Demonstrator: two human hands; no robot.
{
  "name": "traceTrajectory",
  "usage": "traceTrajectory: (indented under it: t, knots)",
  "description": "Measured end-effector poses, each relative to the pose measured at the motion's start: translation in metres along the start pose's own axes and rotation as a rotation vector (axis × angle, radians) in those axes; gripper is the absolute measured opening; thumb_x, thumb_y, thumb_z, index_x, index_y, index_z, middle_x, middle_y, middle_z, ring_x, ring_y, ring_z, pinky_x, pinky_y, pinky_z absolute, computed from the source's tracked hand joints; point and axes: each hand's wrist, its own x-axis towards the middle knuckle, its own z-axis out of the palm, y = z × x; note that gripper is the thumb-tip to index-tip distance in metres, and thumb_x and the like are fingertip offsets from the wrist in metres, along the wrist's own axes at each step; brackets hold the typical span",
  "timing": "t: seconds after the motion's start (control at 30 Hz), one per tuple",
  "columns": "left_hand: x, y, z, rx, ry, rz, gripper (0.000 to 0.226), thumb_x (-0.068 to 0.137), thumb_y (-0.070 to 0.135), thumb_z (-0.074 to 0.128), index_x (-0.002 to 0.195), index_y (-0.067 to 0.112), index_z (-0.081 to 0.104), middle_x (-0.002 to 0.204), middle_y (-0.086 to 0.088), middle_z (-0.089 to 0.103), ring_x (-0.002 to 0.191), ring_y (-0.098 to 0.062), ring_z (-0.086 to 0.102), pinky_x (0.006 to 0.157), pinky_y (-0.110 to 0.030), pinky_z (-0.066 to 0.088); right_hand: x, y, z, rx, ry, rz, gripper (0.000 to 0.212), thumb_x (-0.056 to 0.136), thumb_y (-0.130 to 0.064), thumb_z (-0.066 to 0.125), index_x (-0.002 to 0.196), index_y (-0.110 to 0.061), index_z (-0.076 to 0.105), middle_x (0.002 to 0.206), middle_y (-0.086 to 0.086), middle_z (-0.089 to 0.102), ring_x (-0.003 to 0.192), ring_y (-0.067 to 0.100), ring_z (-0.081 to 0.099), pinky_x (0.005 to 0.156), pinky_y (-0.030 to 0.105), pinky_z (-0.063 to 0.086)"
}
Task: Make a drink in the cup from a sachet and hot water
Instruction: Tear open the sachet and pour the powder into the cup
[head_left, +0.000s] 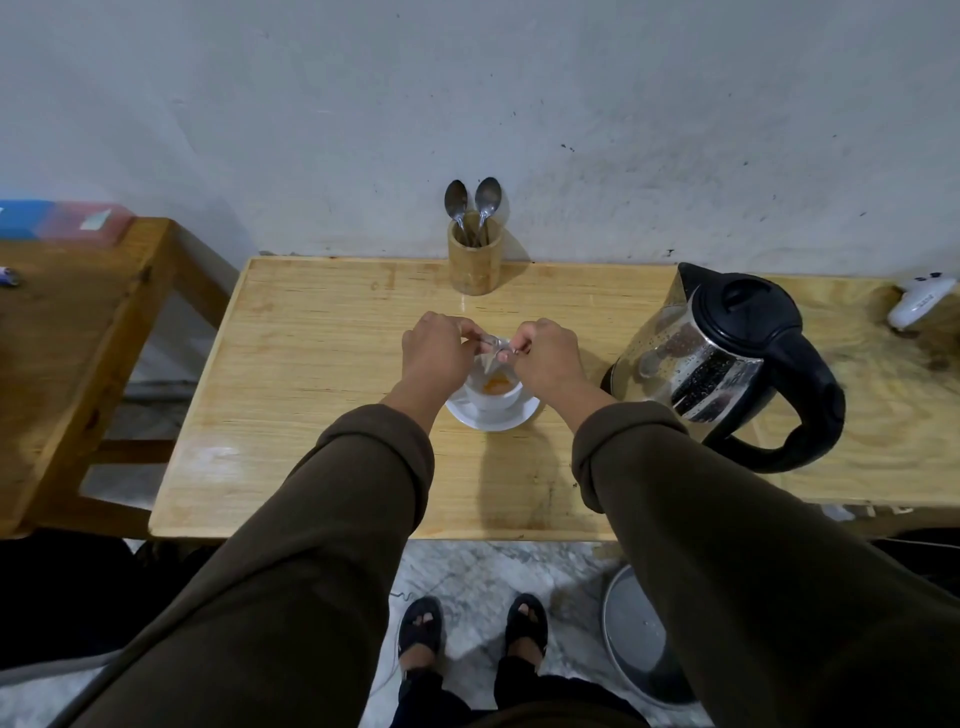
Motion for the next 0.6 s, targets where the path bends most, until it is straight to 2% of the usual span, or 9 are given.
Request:
traceTrajectory:
  t: [0.13, 0.2, 0.33, 0.43, 0.5, 0.6]
  knots:
    - [0.001, -0.002, -0.001, -0.008, -0.005, -0.005, 0.016, 0.087, 0.026, 0.06, 0.091, 0.027, 0.076, 0.102, -0.003, 0.073, 0.103, -0.022, 0.063, 0.094, -0.043, 0.049, 0.002, -0.001, -0.001, -0.064, -0.028, -0.021, 0.013, 0.085, -0.01, 0.063, 0.084, 0.003, 0.065, 0.077, 0.002, 0.047, 0.081, 0.018, 0.045, 0.06, 0.02, 0.029]
    - [0.001, -0.003, 0.0, -0.005, -0.014, 0.0, 0.016, 0.088, 0.026, 0.06, 0.092, 0.026, 0.076, 0.104, -0.002, 0.073, 0.106, -0.021, 0.061, 0.096, -0.042, 0.047, 0.003, -0.001, -0.001, -0.139, -0.052, -0.022, 0.015, 0.088, -0.009, 0.058, 0.082, 0.003, 0.062, 0.083, 0.005, 0.047, 0.083, 0.022, 0.045, 0.068, 0.024, 0.031]
    - [0.001, -0.003, 0.0, -0.04, -0.014, -0.013, 0.017, 0.088, 0.021, 0.06, 0.091, 0.023, 0.077, 0.103, 0.0, 0.074, 0.106, -0.02, 0.061, 0.096, -0.042, 0.048, 0.004, -0.002, -0.001, -0.178, -0.037, -0.016, 0.018, 0.088, -0.009, 0.057, 0.092, 0.007, 0.065, 0.091, 0.013, 0.055, 0.096, 0.031, 0.055, 0.079, 0.032, 0.043]
    - [0.0, -0.006, -0.002, -0.121, -0.043, -0.043, 0.017, 0.087, 0.017, 0.061, 0.093, 0.021, 0.076, 0.098, 0.002, 0.073, 0.093, -0.017, 0.062, 0.088, -0.034, 0.053, 0.002, -0.001, -0.001, -0.171, -0.029, -0.01, 0.017, 0.088, -0.01, 0.059, 0.097, 0.001, 0.069, 0.106, 0.015, 0.062, 0.094, 0.025, 0.055, 0.074, 0.026, 0.038]
    - [0.0, -0.009, -0.005, -0.159, -0.071, -0.044, 0.016, 0.087, 0.02, 0.061, 0.095, 0.021, 0.075, 0.091, 0.0, 0.068, 0.085, -0.015, 0.057, 0.078, -0.028, 0.051, 0.0, -0.001, -0.003, -0.126, -0.025, 0.002, 0.018, 0.087, -0.011, 0.061, 0.101, -0.002, 0.069, 0.099, 0.011, 0.059, 0.092, 0.021, 0.053, 0.074, 0.022, 0.033]
    - [-0.001, -0.013, -0.009, -0.216, -0.102, -0.051, 0.019, 0.087, 0.025, 0.064, 0.1, 0.016, 0.075, 0.081, -0.001, 0.063, 0.075, -0.014, 0.057, 0.072, -0.02, 0.045, -0.005, -0.005, -0.005, -0.129, -0.019, -0.019, 0.018, 0.087, -0.01, 0.061, 0.101, -0.003, 0.069, 0.092, 0.009, 0.058, 0.098, 0.026, 0.058, 0.073, 0.022, 0.035]
